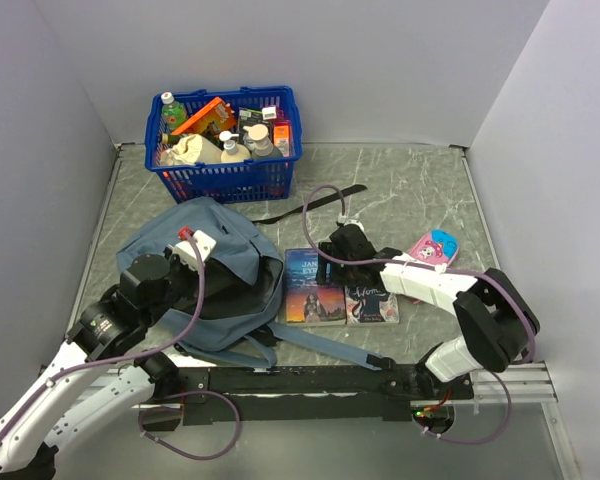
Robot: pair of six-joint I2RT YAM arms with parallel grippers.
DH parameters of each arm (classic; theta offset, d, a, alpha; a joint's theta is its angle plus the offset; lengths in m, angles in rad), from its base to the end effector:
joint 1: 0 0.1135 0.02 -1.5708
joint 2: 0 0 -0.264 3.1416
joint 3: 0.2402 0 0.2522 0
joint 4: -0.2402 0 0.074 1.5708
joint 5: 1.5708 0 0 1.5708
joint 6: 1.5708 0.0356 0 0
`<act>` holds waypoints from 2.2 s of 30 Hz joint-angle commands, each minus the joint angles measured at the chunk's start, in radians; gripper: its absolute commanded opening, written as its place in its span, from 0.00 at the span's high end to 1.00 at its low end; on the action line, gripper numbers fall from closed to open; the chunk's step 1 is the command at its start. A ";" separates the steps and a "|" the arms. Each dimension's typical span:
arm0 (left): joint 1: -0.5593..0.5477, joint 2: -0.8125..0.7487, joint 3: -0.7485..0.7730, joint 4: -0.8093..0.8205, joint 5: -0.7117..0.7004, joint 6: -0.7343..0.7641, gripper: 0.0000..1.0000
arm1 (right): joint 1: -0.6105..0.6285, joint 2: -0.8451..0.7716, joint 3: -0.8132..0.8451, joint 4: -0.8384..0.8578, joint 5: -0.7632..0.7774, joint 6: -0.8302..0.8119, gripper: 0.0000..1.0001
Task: Pack the student bag
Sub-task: Pick up the book from the center of the board.
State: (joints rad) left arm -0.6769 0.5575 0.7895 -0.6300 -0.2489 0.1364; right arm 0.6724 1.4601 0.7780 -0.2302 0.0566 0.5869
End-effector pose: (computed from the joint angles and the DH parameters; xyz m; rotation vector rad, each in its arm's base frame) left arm 0.0995 -0.0687 0.3258 0.6227 1.8558 -0.1108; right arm 0.2249 0.1765 0.1814 -0.0840 2.5388 0.4530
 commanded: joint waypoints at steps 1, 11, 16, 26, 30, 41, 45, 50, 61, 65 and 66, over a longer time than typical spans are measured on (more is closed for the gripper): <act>0.003 -0.001 -0.012 0.107 0.049 0.031 0.99 | 0.053 0.054 0.015 0.101 -0.101 0.083 0.23; 0.000 0.243 -0.147 0.308 0.142 -0.023 0.99 | 0.134 0.089 -0.068 0.186 -0.077 0.208 0.29; -0.044 0.335 -0.177 0.394 0.166 -0.034 0.99 | 0.194 0.115 -0.065 0.212 -0.077 0.247 0.30; -0.127 0.458 -0.239 0.492 0.174 -0.055 0.99 | 0.276 -0.035 -0.095 0.351 -0.069 0.364 0.34; -0.135 0.507 -0.236 0.510 0.187 -0.073 0.99 | 0.299 -0.056 -0.112 0.460 -0.086 0.415 0.34; -0.151 0.862 -0.041 0.374 0.197 -0.119 0.99 | 0.316 -0.087 -0.207 0.843 -0.101 0.502 0.32; -0.133 0.885 -0.006 0.409 0.270 -0.178 0.99 | 0.320 -0.089 -0.229 0.978 -0.136 0.495 0.34; -0.099 0.823 -0.036 0.454 0.284 -0.182 0.99 | 0.340 -0.112 -0.258 1.068 -0.144 0.467 0.35; -0.043 0.696 0.023 0.374 0.318 -0.156 0.99 | 0.345 0.028 -0.244 1.032 -0.213 0.513 0.66; -0.020 0.630 0.066 0.282 0.312 -0.094 0.99 | 0.345 -0.099 -0.188 0.675 -0.170 0.401 0.55; -0.015 0.616 0.074 0.270 0.318 -0.080 0.99 | 0.346 -0.124 -0.174 0.628 -0.163 0.349 0.55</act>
State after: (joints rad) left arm -0.6937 1.2522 0.7635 -0.4469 -0.0723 0.0284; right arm 0.9882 1.4631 0.5007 0.5541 -0.0257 1.0489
